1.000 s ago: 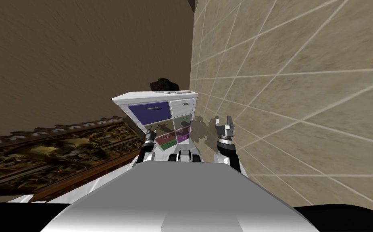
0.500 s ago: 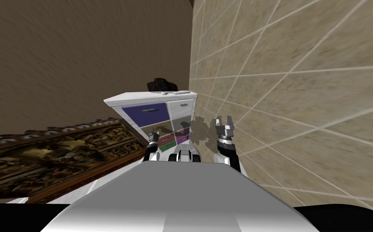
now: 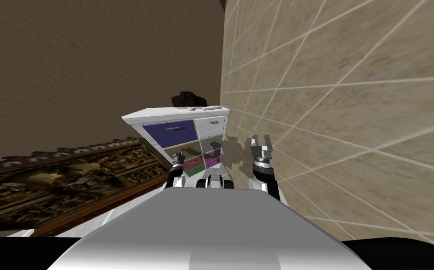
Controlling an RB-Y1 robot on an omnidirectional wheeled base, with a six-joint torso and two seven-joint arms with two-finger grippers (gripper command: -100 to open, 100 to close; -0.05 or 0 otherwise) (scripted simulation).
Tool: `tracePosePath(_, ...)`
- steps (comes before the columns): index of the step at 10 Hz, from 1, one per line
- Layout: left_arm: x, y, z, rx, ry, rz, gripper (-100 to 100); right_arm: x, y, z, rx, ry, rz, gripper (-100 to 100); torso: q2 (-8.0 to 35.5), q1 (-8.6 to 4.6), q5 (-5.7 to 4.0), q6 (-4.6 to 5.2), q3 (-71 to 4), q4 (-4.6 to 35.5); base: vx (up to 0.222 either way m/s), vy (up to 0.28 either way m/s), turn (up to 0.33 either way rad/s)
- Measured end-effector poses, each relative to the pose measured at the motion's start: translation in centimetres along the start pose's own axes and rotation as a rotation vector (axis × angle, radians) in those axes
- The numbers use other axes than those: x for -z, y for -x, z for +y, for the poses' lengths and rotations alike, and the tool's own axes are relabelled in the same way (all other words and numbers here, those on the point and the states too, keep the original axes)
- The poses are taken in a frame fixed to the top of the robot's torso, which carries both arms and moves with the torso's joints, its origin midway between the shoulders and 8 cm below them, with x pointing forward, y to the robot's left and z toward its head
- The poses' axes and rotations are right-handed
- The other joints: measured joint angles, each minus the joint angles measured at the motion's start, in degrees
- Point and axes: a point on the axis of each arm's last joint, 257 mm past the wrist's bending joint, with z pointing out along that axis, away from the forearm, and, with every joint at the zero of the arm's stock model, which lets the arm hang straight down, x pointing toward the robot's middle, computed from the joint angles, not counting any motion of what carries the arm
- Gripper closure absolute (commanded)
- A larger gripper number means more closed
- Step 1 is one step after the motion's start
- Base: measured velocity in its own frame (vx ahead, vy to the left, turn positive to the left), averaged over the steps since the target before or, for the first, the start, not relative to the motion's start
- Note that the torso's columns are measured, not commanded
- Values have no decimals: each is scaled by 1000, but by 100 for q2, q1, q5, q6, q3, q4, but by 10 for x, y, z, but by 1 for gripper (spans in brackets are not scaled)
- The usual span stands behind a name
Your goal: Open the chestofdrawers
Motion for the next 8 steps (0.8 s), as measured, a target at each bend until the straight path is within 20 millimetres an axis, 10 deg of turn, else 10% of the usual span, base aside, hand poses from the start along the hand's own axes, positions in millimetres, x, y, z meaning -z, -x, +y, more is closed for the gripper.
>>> tracePosePath(7, 7, -2, 0, -1, 12, 3, 100, 0, 0, 0, 0, 0, 0, 0, -6, 10, -11, -10, -6, 12, -160, -83, 9)
tracePosePath(8, 9, -2, 0, -2, 14, 3, -100, 0, 0, 0, 0, 0, 0, 0, -11, 2, -9, -4, -8, 8, -100, -72, 2)
